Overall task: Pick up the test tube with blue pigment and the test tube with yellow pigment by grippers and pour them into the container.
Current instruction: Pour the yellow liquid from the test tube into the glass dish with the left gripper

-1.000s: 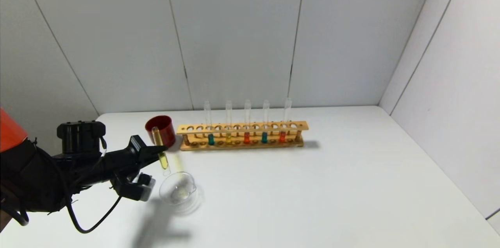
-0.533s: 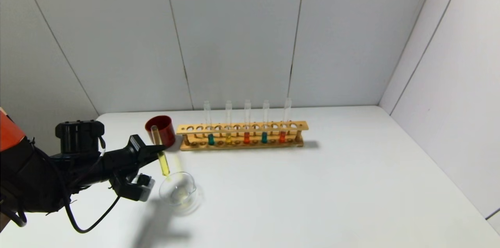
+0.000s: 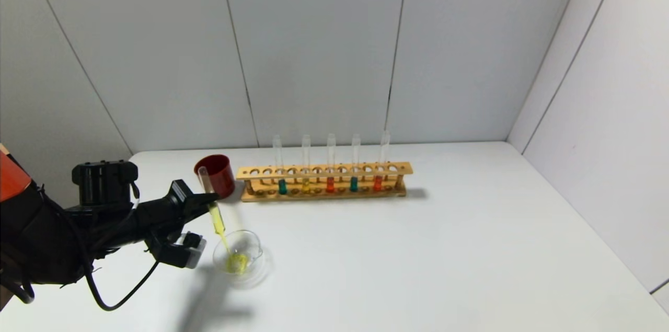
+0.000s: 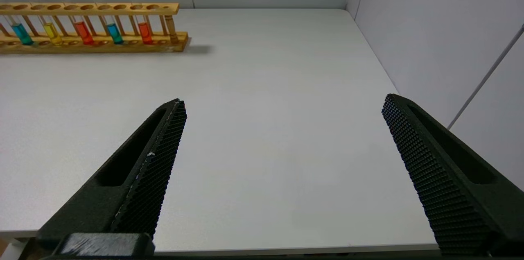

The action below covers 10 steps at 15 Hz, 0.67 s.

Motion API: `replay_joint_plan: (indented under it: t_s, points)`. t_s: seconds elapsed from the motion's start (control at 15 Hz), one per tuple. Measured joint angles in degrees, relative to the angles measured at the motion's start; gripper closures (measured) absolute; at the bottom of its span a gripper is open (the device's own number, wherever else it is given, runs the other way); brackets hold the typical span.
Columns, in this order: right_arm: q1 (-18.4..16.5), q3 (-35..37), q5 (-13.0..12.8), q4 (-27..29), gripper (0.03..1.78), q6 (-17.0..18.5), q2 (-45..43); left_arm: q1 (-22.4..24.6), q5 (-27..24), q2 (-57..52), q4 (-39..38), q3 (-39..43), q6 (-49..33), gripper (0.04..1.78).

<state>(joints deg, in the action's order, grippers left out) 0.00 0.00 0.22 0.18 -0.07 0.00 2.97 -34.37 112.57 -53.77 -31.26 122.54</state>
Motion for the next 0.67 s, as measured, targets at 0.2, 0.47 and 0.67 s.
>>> replay_joint_plan:
  t_s: [0.2, 0.47, 0.67]
  points:
    - [0.0, 0.0, 0.0, 0.0, 0.06, 0.0, 0.0, -0.3, 0.02, -0.3, -0.05, -0.07, 0.23, 1.51]
    - [0.0, 0.0, 0.02, 0.0, 0.06, 0.0, 0.0, -0.52, -0.04, -0.61, -0.06, -0.2, 1.33, 1.51]
    - [0.0, 0.0, 0.02, -0.02, 0.06, 0.0, 0.0, -0.55, -0.24, -1.05, -0.06, -0.52, 2.71, 1.51]
